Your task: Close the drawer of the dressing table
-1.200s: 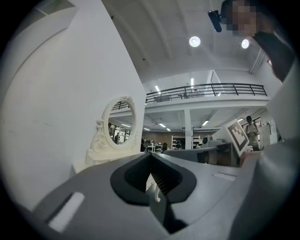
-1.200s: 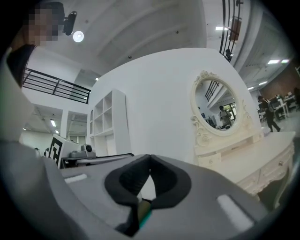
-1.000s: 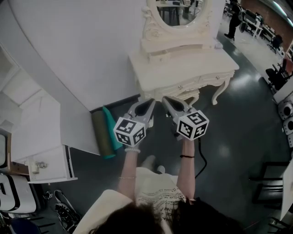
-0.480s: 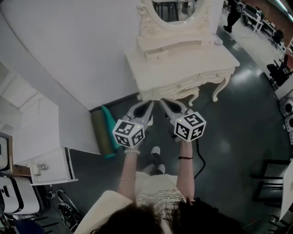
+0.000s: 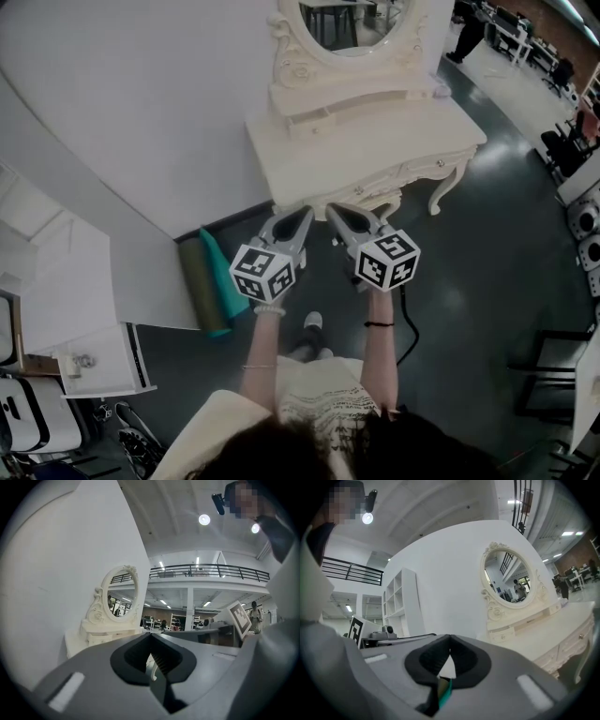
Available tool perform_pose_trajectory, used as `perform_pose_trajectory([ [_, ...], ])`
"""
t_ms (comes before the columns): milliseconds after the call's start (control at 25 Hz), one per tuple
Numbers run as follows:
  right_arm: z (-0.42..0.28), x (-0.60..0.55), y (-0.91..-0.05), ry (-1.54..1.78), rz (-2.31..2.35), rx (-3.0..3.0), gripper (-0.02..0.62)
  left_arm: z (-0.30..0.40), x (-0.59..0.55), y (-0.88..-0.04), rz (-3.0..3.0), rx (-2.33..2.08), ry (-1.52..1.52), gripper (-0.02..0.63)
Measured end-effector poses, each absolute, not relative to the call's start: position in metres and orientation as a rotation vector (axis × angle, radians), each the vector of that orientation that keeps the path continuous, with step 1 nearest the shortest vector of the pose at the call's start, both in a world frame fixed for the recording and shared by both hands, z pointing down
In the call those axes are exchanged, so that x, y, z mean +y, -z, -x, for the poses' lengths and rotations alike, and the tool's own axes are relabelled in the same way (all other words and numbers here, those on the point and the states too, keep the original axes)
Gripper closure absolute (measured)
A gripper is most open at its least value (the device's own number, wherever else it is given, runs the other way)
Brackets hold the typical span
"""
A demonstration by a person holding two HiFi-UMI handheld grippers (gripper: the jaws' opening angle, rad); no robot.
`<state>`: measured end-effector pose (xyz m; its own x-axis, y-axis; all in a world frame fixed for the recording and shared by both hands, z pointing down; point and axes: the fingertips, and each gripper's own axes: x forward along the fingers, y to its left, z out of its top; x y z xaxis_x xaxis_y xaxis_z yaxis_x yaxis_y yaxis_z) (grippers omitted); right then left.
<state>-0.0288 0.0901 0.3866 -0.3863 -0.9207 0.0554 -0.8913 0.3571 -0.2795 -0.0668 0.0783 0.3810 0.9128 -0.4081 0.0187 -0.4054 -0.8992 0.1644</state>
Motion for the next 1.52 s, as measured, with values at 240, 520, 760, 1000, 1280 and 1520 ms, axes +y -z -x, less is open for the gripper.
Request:
perform_pose_trajectory([
  [240, 0.013, 0.061, -0.390, 0.418, 1.689, 2.488, 0.592, 0.051, 0.047, -0.383, -2.904, -0.605, 0.023, 0.601],
  [520, 0.005, 0.031, -0.396, 0.440, 1.709, 2.490, 0.592, 0.041, 0.017, -0.388, -2.888, -0.587, 0.021, 0.601],
  [760, 0.002, 0.008, -0.399, 0.452, 1.732, 2.488, 0.592, 0.038, -0.007, -0.392, -2.880, -0.570, 0.026, 0.601],
  [1000, -0.004, -0.015, -0.401, 0.461, 1.771, 2.471, 0.592, 0.032, -0.030, -0.388, -2.894, -0.506, 0.053, 0.601],
  [1280, -0.014, -0.029, -0.395, 0.404, 1.833, 2.464, 0.592, 0.023, -0.045, -0.386, -2.899, -0.463, 0.066, 0.601],
  [1520, -0.022, -0.036, -0.401, 0.426, 1.833, 2.473, 0.592, 0.014, -0.053, -0.389, -2.894, -0.455, 0.054, 0.601],
])
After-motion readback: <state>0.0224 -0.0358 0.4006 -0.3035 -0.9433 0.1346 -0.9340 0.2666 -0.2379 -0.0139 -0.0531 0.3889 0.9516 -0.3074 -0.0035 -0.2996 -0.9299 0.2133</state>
